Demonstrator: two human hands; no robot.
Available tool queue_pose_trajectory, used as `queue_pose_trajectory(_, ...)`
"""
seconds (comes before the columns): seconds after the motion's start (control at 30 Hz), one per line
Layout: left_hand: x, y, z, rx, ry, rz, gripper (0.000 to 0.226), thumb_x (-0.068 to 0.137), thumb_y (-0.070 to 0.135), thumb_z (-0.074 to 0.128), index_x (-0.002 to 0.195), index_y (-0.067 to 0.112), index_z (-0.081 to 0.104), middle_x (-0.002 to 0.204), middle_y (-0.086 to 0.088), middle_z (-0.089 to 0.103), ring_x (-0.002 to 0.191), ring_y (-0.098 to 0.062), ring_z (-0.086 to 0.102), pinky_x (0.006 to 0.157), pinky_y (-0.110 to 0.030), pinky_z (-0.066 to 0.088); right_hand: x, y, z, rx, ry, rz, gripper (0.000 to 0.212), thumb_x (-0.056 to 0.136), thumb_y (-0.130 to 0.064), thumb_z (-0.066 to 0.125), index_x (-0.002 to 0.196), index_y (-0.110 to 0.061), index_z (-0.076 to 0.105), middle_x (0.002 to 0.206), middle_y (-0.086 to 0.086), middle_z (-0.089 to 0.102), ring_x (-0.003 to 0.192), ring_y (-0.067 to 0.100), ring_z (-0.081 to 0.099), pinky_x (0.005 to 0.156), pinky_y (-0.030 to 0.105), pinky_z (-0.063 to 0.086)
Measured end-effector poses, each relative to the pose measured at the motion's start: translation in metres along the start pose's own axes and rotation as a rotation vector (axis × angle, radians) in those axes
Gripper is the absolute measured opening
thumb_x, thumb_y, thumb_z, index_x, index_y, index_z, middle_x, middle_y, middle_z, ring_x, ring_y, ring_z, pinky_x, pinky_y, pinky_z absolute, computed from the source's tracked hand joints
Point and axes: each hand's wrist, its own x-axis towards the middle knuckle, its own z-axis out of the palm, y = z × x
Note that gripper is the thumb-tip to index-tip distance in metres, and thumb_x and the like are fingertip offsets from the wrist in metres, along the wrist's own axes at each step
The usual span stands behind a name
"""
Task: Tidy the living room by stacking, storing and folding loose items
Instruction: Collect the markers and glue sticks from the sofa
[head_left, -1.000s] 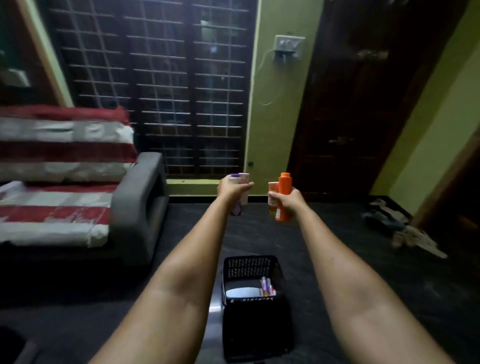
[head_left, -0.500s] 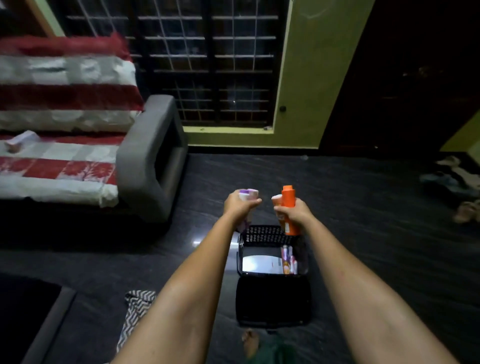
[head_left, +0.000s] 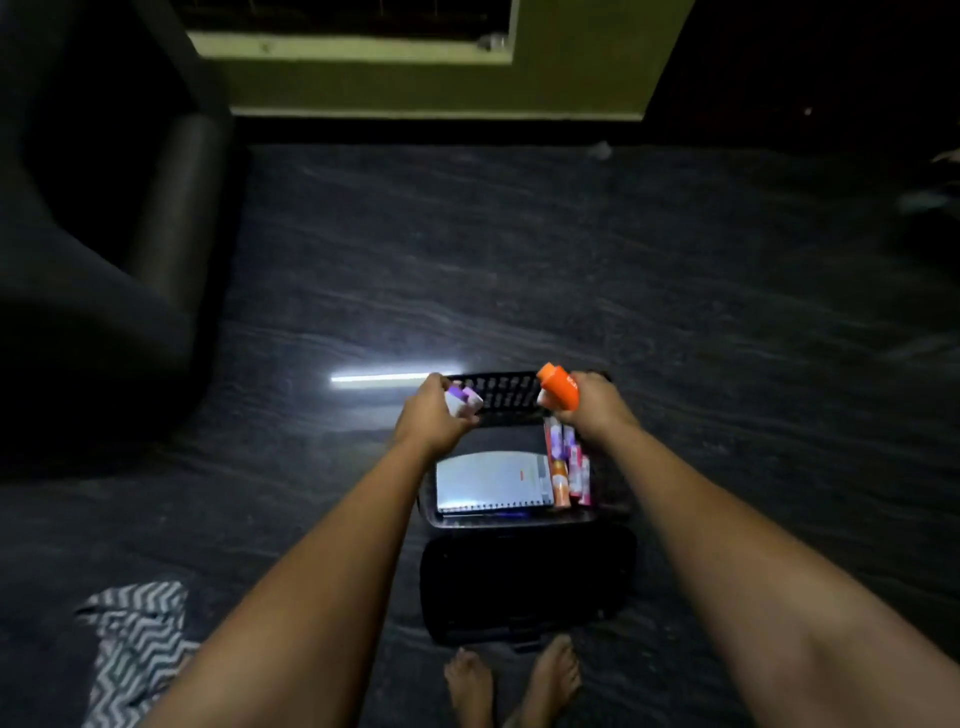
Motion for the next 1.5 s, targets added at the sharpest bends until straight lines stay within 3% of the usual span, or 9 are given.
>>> queue_pose_trajectory(0.1,0.048,-0.047,0.056,0.174,-0.076,-0.008,0.037,0.084,0.025,0.069,0.110,0.010,0.048,0.110,-0.013,0.060,0.090,-0.026,0.054,0.069,-0.027,0.043,0.044,0.037,0.065,-0.129,-0.069,0.024,0.042,0.078,-0.020,0.073,0.116,-0.016,0.058,0.121,0.012,0.058,0.113,0.033,0.056,0.091,0.041,0.048)
queue_pose_trajectory(0.3,0.119,-0.125,0.154,0.391,-0.184,0.008,0.038,0.085,0.032,0.068,0.114,0.015,0.049,0.115,-0.016,0.060,0.103,-0.035,0.059,0.080,-0.036,0.047,0.111,0.102,0.178,-0.433,-0.106,0.031,0.044,0.090,-0.020,0.058,0.132,-0.018,0.046,0.138,0.010,0.040,0.131,0.033,0.036,0.098,0.044,0.039)
queue_pose_trajectory(0.6,0.207,-0.129,0.168,0.372,-0.009,0.134,0.026,0.085,0.030,0.065,0.105,0.014,0.059,0.108,-0.017,0.064,0.101,-0.034,0.060,0.075,-0.030,0.042,0.186,0.104,0.209,-0.616,0.134,-0.176,0.039,0.092,-0.005,0.045,0.131,-0.012,0.045,0.131,0.011,0.051,0.123,0.031,0.045,0.097,0.046,0.036)
queue_pose_trajectory(0.7,0.199,-0.139,0.175,0.451,-0.031,0.110,0.028,0.086,0.033,0.064,0.109,0.016,0.060,0.112,-0.017,0.063,0.102,-0.035,0.060,0.077,-0.032,0.044,0.168,0.121,0.214,-0.623,0.057,-0.135,0.046,0.090,-0.010,0.054,0.134,-0.011,0.040,0.128,0.014,0.053,0.121,0.033,0.046,0.098,0.044,0.036)
queue_pose_trajectory(0.83,0.184,-0.157,0.190,0.598,-0.161,0.088,0.025,0.090,0.033,0.062,0.110,0.019,0.059,0.116,-0.016,0.063,0.105,-0.034,0.061,0.080,-0.034,0.046,0.143,0.137,0.223,-0.512,-0.152,-0.073,0.051,0.088,-0.038,0.055,0.129,-0.014,0.036,0.134,0.013,0.045,0.128,0.032,0.035,0.103,0.047,0.027)
queue_pose_trajectory(0.93,0.185,-0.160,0.195,0.610,-0.187,0.097,0.020,0.091,0.032,0.060,0.107,0.019,0.059,0.115,-0.016,0.063,0.104,-0.034,0.061,0.081,-0.035,0.047,0.142,0.143,0.224,-0.614,-0.195,-0.097,0.048,0.090,-0.022,0.050,0.134,-0.012,0.032,0.142,0.014,0.034,0.135,0.034,0.025,0.111,0.049,0.018)
queue_pose_trajectory(1.17,0.206,-0.140,0.197,0.559,-0.098,0.147,0.027,0.092,0.027,0.058,0.114,0.011,0.058,0.116,-0.019,0.060,0.106,-0.037,0.058,0.084,-0.038,0.045,0.191,0.149,0.215,-0.659,0.186,-0.110,0.054,0.093,-0.003,0.038,0.144,-0.003,0.024,0.142,0.018,0.035,0.139,0.033,0.024,0.119,0.048,0.003)
queue_pose_trajectory(1.33,0.207,-0.144,0.201,0.534,-0.096,0.146,0.024,0.087,0.028,0.065,0.110,0.022,0.065,0.117,-0.015,0.060,0.107,-0.033,0.058,0.083,-0.034,0.045,0.167,0.160,0.234,-0.719,0.084,-0.105,0.066,0.091,0.002,0.039,0.149,0.002,0.007,0.155,0.022,0.012,0.146,0.035,0.004,0.120,0.046,0.002)
queue_pose_trajectory(1.5,0.215,-0.138,0.201,0.723,-0.014,0.217,0.025,0.094,0.022,0.055,0.115,0.012,0.061,0.119,-0.017,0.057,0.114,-0.035,0.051,0.085,-0.041,0.045,0.153,0.160,0.251,-0.650,0.029,-0.154,0.059,0.091,0.004,0.037,0.146,0.000,0.017,0.154,0.019,0.016,0.146,0.031,0.005,0.120,0.043,0.001)
